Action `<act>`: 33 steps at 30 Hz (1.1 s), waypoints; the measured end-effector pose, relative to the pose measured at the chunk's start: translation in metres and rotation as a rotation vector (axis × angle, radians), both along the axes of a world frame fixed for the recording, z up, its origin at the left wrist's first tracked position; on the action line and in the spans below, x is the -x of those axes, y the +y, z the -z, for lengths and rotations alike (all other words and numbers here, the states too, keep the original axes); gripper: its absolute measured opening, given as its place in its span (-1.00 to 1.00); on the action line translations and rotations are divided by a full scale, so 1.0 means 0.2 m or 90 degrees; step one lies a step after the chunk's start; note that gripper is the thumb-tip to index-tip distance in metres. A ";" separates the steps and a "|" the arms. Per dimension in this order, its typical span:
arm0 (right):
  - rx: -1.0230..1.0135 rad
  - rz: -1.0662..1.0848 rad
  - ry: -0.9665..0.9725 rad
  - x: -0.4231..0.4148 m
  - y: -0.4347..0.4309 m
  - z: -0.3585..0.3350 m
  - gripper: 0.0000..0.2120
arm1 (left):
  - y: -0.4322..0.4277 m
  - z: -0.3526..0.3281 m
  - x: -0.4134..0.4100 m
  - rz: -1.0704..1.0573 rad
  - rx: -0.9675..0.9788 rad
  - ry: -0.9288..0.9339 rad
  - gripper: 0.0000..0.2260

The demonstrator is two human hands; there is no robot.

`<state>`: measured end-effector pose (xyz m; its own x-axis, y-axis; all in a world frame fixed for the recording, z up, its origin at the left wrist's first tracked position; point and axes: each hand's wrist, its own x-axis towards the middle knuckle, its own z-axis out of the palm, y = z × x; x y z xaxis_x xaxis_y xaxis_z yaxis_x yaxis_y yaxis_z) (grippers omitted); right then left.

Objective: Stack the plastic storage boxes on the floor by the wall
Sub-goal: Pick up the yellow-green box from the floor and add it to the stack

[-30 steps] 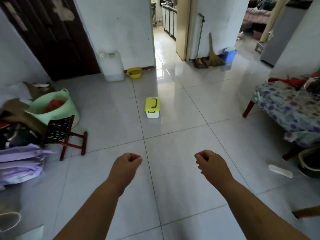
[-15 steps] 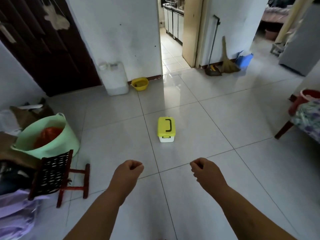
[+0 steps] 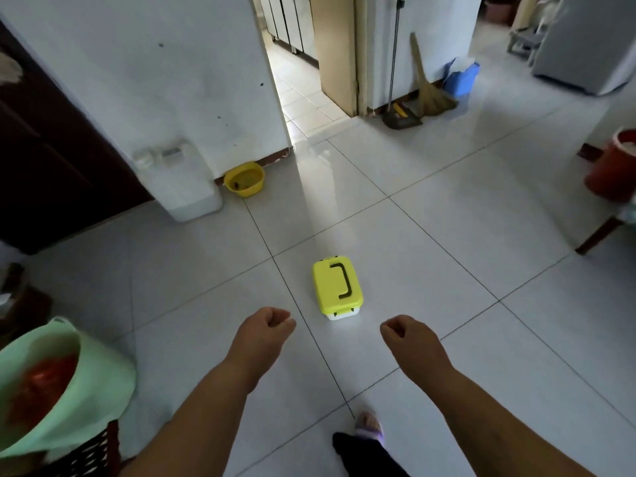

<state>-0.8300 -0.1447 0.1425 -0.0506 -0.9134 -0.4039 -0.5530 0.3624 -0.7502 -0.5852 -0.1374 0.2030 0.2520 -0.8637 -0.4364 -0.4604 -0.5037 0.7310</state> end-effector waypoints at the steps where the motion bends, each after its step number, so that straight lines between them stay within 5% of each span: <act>1: -0.004 0.004 0.001 -0.06 -0.12 0.03 -0.86 | -0.14 0.02 -0.06 0.009 -0.008 -0.003 -0.76; 9: -0.067 0.095 -0.025 -0.34 -0.76 0.15 -0.79 | -0.94 0.22 -0.32 0.054 -0.066 -0.008 -0.73; 18: -0.179 0.355 -0.056 -0.57 -1.14 0.57 -0.71 | -1.88 0.76 -0.46 0.291 -0.215 -0.084 -0.50; 25: -0.276 0.511 -0.111 -0.85 -1.37 1.18 -0.58 | -2.38 1.37 -0.50 0.458 -0.235 -0.181 -0.37; 33: -0.346 0.642 -0.202 -1.06 -1.47 2.01 -0.28 | -2.46 2.22 -0.42 0.615 -0.254 -0.269 -0.31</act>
